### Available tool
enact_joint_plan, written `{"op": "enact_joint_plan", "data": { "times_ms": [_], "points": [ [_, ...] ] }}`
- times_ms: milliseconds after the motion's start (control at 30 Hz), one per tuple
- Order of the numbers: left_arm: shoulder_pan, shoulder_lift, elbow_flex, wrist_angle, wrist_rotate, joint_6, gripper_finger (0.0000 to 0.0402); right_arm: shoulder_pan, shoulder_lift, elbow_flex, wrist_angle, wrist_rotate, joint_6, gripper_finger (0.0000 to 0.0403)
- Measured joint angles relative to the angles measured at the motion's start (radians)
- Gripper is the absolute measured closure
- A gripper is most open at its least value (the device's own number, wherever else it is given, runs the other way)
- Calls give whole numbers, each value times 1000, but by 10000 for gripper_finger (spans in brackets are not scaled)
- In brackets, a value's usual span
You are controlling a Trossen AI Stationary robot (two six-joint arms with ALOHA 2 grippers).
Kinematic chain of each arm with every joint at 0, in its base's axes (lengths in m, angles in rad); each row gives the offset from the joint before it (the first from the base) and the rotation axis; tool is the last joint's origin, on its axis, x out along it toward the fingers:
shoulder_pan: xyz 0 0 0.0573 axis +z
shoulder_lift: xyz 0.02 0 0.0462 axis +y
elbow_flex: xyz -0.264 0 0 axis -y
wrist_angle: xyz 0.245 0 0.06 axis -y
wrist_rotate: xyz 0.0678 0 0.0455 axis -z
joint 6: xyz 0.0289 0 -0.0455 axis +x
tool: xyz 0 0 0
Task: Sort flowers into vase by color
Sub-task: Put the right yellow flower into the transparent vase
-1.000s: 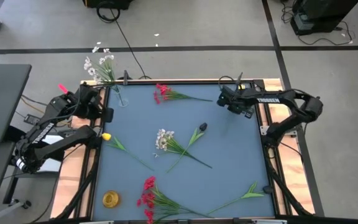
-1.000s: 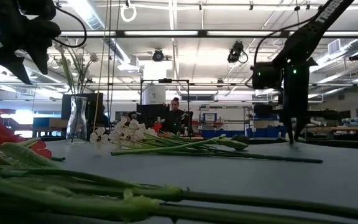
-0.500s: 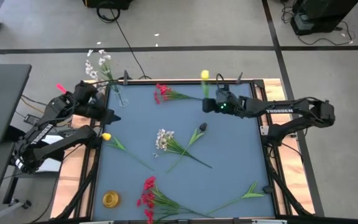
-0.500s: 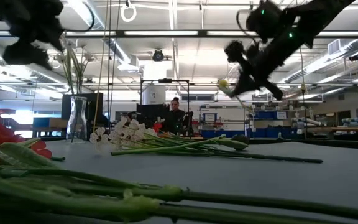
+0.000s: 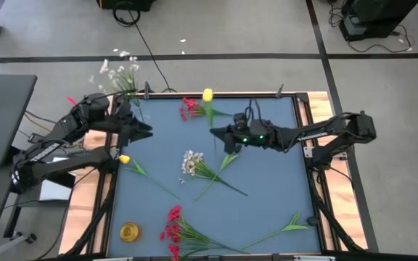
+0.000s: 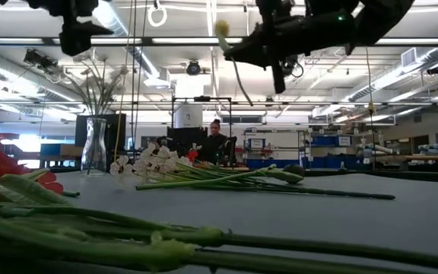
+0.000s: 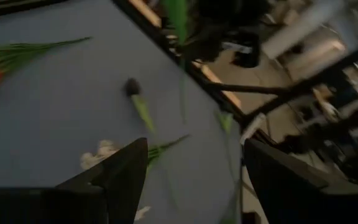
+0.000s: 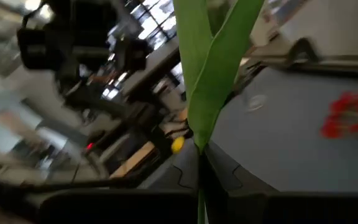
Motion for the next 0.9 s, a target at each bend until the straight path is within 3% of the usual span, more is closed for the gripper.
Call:
{"op": "enact_joint_plan", "data": {
  "times_ms": [267,500,900],
  "points": [
    [-150,30,-1,255,-89,10,143,37,139,158,-1,-100,-58,394],
    [-265,156,-2,299,-184,52,166,35,195,303,-1,-124,-95,394],
    [-305,332,0,670,-230,157,168,-9,190,339,-3,-209,-196,394]
  ]
}}
